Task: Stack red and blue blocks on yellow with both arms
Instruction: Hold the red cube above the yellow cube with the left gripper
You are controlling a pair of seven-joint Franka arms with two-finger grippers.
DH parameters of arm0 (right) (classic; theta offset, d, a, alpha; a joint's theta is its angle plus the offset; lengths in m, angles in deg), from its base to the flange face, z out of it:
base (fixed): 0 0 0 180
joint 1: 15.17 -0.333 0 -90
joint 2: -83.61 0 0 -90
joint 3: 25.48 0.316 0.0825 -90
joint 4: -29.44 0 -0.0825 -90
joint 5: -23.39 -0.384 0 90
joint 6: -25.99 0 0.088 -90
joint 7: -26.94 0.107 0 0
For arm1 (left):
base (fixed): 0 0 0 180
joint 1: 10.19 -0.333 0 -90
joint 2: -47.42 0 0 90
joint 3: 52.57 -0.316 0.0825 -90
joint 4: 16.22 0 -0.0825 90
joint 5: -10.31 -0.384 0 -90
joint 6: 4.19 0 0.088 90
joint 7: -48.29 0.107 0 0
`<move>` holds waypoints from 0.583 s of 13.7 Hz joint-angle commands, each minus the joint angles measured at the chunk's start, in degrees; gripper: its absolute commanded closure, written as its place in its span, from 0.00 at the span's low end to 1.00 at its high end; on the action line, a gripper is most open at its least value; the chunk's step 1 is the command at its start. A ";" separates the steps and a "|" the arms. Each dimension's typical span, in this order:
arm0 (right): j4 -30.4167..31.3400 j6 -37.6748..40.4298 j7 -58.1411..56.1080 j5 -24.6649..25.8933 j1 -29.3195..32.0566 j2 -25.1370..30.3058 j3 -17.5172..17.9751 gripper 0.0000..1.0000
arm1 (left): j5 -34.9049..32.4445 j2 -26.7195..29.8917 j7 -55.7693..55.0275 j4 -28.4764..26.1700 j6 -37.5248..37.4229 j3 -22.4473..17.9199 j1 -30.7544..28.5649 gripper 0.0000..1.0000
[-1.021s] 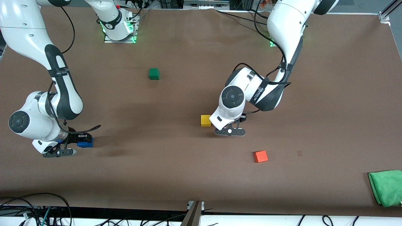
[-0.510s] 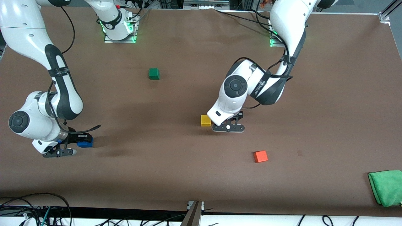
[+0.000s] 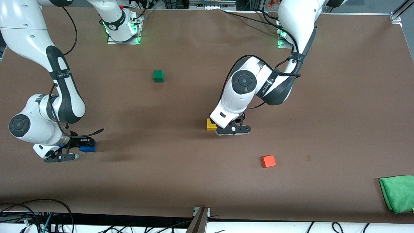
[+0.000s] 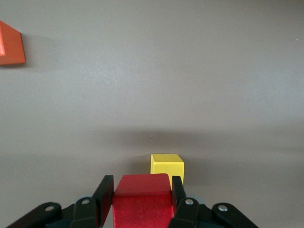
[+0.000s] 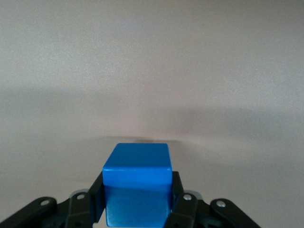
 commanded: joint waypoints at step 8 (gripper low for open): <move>-1.41 3.13 -0.67 0.11 0.19 1.11 0.40 0.58 | 0.93 -2.17 -4.54 1.96 1.32 -0.08 1.39 1.00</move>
